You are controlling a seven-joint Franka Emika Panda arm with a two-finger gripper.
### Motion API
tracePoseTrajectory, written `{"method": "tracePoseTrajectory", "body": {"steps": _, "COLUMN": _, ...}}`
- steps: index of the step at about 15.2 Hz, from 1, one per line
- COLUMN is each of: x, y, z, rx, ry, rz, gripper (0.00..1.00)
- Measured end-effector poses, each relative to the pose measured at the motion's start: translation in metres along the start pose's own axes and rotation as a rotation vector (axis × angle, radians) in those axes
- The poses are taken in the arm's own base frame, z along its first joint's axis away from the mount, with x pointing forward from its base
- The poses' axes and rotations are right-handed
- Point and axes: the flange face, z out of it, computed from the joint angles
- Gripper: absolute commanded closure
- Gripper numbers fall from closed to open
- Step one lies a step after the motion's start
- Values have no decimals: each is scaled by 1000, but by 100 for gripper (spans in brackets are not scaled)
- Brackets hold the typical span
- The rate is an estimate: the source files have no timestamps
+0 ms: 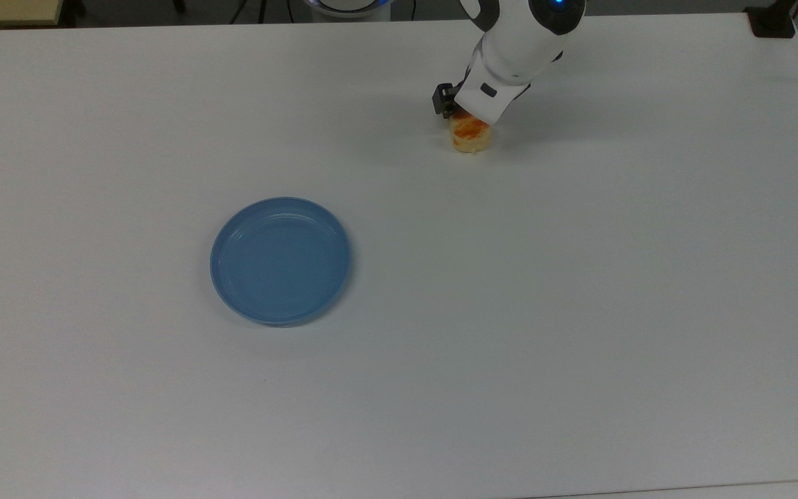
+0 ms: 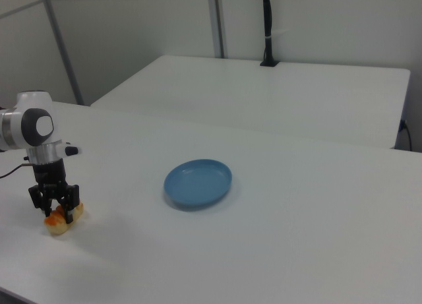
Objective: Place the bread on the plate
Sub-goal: 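Lift the bread and carry it toward the blue plate, then lower the bread onto the blue plate and open the gripper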
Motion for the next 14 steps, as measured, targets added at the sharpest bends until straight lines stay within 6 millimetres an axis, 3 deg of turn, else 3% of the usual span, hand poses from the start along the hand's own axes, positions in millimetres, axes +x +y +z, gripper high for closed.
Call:
{"method": "tracePoseTrajectory", "body": {"steps": 3, "x": 4, "y": 7, "z": -13, "rx": 7, "ry": 26, "rz": 13, "gripper": 76}}
{"method": "tracePoseTrajectory", "body": {"steps": 6, "x": 9, "y": 44, "z": -59, "rx": 21, "ry": 66, "rz": 33, "gripper": 69}}
{"method": "tracePoseTrajectory", "body": {"steps": 8, "x": 13, "y": 107, "z": -109, "rx": 43, "ry": 116, "rz": 56, "gripper": 65}}
{"method": "tracePoseTrajectory", "body": {"steps": 10, "x": 16, "y": 175, "z": -138, "rx": 56, "ry": 176, "rz": 84, "gripper": 64}}
{"method": "tracePoseTrajectory", "body": {"steps": 12, "x": 19, "y": 241, "z": -147, "rx": 59, "ry": 207, "rz": 121, "gripper": 64}}
{"method": "tracePoseTrajectory", "body": {"steps": 14, "x": 33, "y": 287, "z": -138, "rx": 57, "ry": 206, "rz": 161, "gripper": 64}}
